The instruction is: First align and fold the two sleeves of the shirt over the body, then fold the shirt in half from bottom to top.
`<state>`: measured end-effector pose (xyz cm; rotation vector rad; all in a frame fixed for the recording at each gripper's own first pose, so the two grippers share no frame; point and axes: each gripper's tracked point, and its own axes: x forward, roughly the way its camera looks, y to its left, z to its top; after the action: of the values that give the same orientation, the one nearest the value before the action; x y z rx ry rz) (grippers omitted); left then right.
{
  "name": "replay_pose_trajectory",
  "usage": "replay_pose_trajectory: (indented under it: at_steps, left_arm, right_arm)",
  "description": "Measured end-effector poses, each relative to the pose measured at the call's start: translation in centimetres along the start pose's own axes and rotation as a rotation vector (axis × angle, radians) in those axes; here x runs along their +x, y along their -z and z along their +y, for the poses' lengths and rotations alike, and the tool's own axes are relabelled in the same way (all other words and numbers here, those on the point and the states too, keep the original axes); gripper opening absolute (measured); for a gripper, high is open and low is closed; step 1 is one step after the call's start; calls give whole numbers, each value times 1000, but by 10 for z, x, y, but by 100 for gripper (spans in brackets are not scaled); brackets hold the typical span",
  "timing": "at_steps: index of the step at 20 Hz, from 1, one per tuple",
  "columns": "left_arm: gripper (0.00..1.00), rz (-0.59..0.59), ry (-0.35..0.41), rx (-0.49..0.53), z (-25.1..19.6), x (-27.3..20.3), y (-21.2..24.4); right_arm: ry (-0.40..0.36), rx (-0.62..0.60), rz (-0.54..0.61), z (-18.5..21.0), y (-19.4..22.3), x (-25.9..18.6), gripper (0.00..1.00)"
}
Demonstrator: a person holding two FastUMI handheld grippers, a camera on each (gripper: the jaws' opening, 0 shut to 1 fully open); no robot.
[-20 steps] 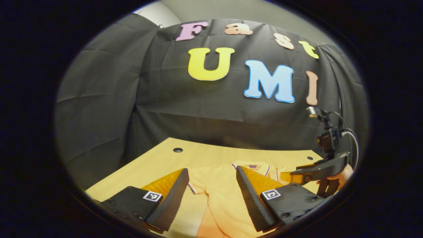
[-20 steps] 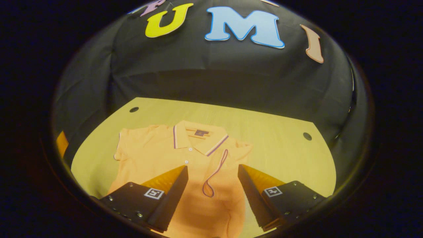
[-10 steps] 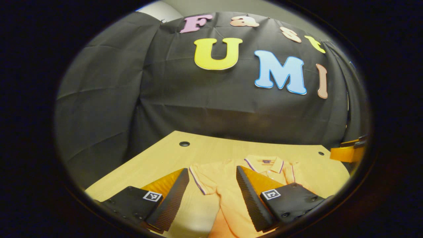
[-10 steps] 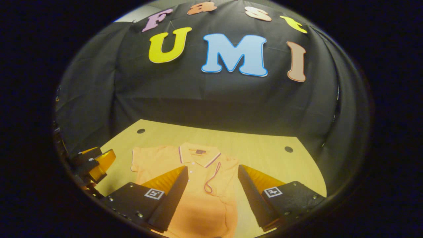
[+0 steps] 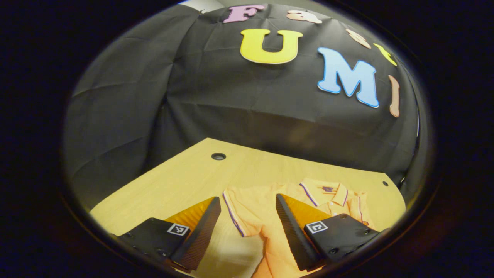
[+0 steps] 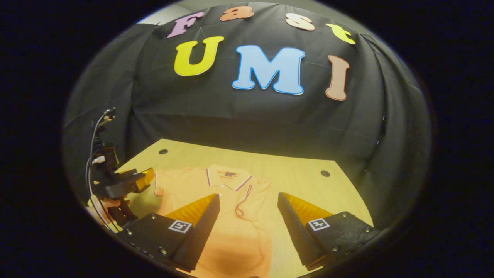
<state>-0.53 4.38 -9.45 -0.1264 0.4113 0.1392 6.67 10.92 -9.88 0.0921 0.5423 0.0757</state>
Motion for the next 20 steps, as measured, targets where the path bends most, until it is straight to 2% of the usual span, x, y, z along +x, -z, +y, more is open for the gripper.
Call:
replay_pose_trajectory:
  at_steps: [7,13,18,20]
  left_arm:
    - [93,73,-52,35,1,-1,5]
    - [94,168,-85,-40,7,24,22]
    - [96,187,-85,62,2,42,28]
    - [93,198,-68,80,-9,44,30]
  right_arm:
    - [-19,6,52,12,17,-7,94]
    - [-49,32,95,23,31,-3,94]
    - [-55,31,106,23,36,-5,94]
    - [-51,50,111,19,37,-4,94]
